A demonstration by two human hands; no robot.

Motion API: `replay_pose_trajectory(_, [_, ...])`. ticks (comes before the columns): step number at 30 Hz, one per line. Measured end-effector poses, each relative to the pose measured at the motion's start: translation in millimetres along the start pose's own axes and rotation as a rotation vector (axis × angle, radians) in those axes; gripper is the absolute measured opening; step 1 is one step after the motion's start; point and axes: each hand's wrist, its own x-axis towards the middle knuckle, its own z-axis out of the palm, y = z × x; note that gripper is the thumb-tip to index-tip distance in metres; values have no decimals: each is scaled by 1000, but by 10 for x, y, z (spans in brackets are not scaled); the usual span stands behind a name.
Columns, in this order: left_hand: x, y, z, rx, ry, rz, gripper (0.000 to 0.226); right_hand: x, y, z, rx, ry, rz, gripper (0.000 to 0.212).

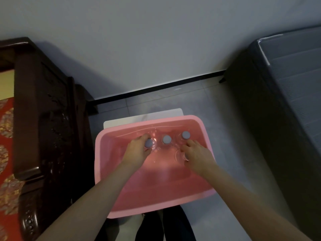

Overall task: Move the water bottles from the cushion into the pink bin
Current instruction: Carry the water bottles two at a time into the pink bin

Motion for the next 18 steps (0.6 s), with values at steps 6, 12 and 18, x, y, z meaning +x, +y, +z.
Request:
replay_pose_trajectory(6, [-65,202,-407,42,-80,-7,50,-66,-85,-546,195,250,20,31])
replay_pose_trajectory(12, [-650,441,-1233,-653,294,-208,27,-101,-492,-1227,390,467,-129,32])
replay_pose_trajectory(18, [-1804,278,-1942,-813,655,-332,26,-32,-1495,-1499,457,458,-436,30])
